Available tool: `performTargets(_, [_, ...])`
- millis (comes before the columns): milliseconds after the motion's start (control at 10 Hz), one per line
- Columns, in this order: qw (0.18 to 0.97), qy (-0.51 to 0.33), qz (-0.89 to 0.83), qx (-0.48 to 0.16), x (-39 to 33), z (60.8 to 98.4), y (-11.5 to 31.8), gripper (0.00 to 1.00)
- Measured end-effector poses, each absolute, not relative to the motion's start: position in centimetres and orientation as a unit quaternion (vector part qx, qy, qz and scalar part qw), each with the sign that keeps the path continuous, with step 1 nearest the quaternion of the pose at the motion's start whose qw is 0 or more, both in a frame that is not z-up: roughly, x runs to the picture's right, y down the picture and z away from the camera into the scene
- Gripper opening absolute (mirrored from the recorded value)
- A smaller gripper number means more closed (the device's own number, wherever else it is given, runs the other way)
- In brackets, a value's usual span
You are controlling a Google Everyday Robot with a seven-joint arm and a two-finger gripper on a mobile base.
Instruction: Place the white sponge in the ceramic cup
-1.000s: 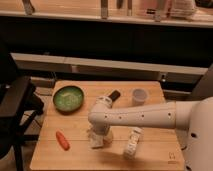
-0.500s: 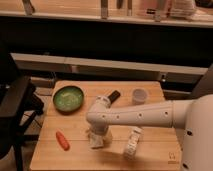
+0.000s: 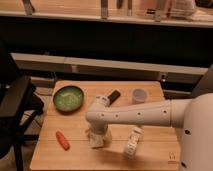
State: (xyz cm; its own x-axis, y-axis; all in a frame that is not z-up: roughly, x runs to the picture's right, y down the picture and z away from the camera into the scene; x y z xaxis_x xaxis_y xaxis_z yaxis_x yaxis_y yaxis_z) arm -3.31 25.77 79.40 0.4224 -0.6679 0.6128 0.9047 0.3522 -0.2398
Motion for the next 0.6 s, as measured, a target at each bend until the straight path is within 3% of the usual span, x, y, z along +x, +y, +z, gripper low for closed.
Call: performTargets(600, [0.791, -0.211, -0.495, -0.290, -3.30, 79.51, 25.91, 0.80])
